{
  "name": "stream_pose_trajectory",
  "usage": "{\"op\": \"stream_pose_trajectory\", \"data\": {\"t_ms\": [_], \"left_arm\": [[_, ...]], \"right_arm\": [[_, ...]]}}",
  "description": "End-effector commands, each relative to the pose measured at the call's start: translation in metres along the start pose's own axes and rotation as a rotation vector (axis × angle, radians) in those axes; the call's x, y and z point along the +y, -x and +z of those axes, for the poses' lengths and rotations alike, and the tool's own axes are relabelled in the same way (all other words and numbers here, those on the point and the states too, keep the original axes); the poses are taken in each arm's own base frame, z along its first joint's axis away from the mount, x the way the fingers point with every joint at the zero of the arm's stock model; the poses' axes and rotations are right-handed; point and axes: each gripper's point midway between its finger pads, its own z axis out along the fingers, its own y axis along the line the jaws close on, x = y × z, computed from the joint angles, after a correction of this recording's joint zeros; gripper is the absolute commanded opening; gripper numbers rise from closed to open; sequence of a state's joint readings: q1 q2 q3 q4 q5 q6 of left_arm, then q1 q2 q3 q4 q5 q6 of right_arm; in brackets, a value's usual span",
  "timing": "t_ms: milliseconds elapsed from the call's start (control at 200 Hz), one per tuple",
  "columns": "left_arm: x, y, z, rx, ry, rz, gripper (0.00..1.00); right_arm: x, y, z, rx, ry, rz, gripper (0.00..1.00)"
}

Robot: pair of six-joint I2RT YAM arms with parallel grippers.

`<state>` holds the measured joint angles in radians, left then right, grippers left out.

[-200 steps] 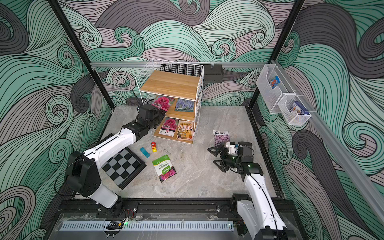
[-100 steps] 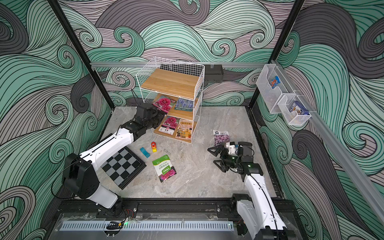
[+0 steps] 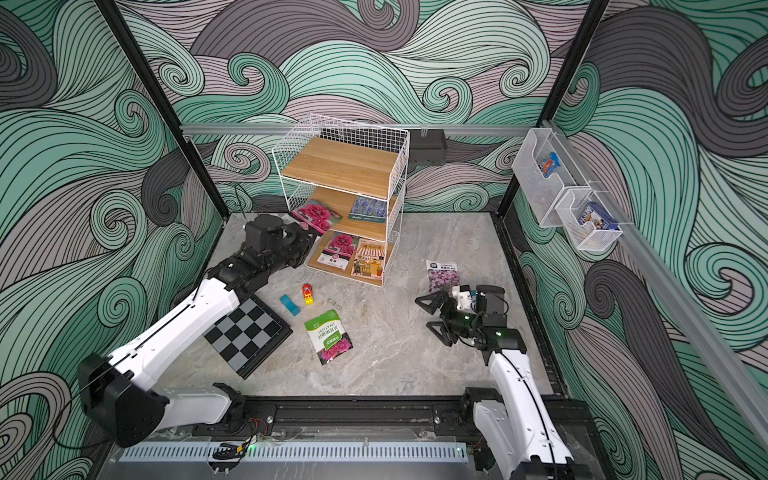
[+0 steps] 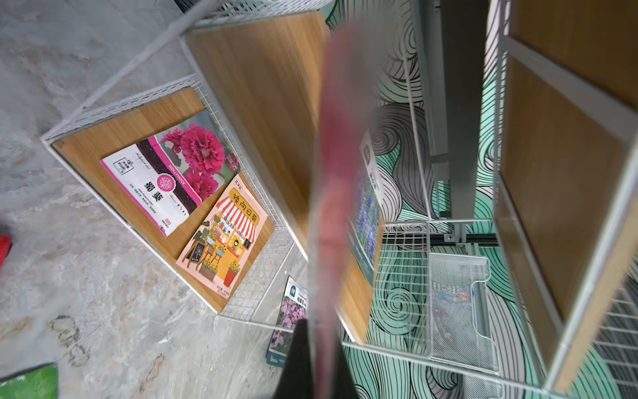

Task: Take the seed bag off the shelf
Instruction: Pick up the seed packet from the shelf, then place the seed packet at the center of the board.

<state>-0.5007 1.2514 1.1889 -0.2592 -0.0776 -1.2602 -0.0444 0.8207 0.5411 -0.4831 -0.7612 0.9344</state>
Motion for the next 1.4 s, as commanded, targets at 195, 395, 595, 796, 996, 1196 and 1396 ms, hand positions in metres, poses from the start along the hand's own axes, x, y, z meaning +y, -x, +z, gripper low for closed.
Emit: {"op": "stream_pose_trajectory", "data": {"t_ms": [195, 395, 595, 796, 996, 1196, 1396], "left_arm": [[0.06, -0.023, -0.072, -0.02, 0.138, -0.079, 0.0], [0.089, -0.057, -0.083, 0.018, 0.189, -0.114, 0.0], [0.099, -0.104, -0.054, 0.066, 0.229, -0.097, 0.0], [0.128, -0.164, -0.009, 0.142, 0.249, -0.209, 0.0], [0.144, -0.204, 0.021, 0.217, 0.313, -0.244, 0.0], [0.169, -0.249, 0.033, 0.31, 0.381, -0.403, 0.23], [0.163, -0.281, 0.018, 0.453, 0.419, -0.401, 0.49]], "right_arm": [[0.0, 0.002, 0.0, -0.011, -0.009, -0.001, 0.99], [-0.001, 0.002, 0.0, -0.015, -0.012, 0.006, 0.99], [-0.009, -0.005, 0.0, -0.013, -0.008, 0.024, 0.99], [-0.011, -0.008, -0.004, -0.026, -0.015, 0.015, 0.99], [-0.012, -0.009, -0.004, -0.018, -0.021, 0.006, 0.99], [-0.01, -0.006, -0.003, -0.013, -0.026, -0.014, 0.99], [-0.004, 0.0, -0.003, -0.012, -0.029, -0.045, 0.99]]}}
